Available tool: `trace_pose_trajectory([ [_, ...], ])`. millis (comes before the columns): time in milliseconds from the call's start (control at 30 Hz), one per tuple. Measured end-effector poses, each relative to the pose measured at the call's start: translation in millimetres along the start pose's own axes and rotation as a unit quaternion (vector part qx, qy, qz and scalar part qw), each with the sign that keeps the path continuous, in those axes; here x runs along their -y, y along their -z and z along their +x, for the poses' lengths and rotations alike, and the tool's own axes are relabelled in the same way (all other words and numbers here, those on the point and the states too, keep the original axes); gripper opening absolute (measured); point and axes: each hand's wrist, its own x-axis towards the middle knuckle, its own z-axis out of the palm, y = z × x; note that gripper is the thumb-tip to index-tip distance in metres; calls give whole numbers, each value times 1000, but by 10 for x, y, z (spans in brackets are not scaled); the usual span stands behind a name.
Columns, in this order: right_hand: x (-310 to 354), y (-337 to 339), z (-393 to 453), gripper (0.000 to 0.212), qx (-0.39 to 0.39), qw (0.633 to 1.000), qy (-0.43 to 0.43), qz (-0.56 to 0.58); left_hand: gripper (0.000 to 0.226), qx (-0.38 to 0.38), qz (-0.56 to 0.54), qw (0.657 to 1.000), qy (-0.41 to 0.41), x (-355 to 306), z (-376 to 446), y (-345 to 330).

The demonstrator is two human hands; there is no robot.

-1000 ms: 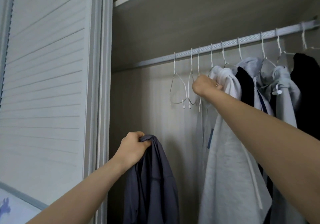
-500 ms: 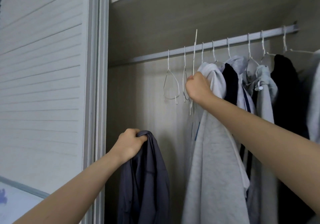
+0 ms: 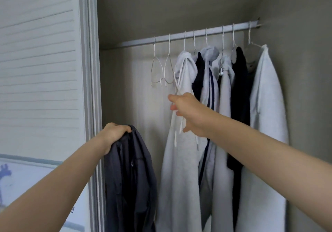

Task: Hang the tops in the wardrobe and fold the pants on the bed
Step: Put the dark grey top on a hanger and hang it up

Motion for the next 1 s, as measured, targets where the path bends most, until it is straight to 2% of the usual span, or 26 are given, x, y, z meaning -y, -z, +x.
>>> trace_pose_trajectory([
  [67,-71,127,-254,50,41,996,-63,47,29,-1,4,1000,19,58,-73,4],
  [133,-157,295,-509,29,98,983,-121,92,31,-14,6,999,36,128,-122,9],
  [233,-287,549,-892,19,202,948,-179,170,32,-31,5,998,61,245,-166,30],
  [333,-386,794,-1146,18,255,918,-185,240,30,-51,22,997,61,357,-195,17],
  [467,-434,1062,-1333,17,285,915,-157,239,18,-93,116,989,15,417,-188,-8],
  [533,-449,1174,-1386,17,312,907,-148,242,19,-100,172,980,-7,434,-217,-48],
  [600,-483,1255,-1415,19,335,899,-150,240,21,-102,178,979,-20,437,-268,-126],
  [767,-691,1247,-1343,22,346,902,-151,212,17,-23,40,999,-28,287,-449,-353],
  [933,-1031,1095,-1195,21,329,916,-119,196,16,49,-29,996,-70,-93,-725,-577],
  [1000,-1187,1006,-1150,22,312,923,-84,207,14,108,-63,989,-84,-237,-815,-606],
])
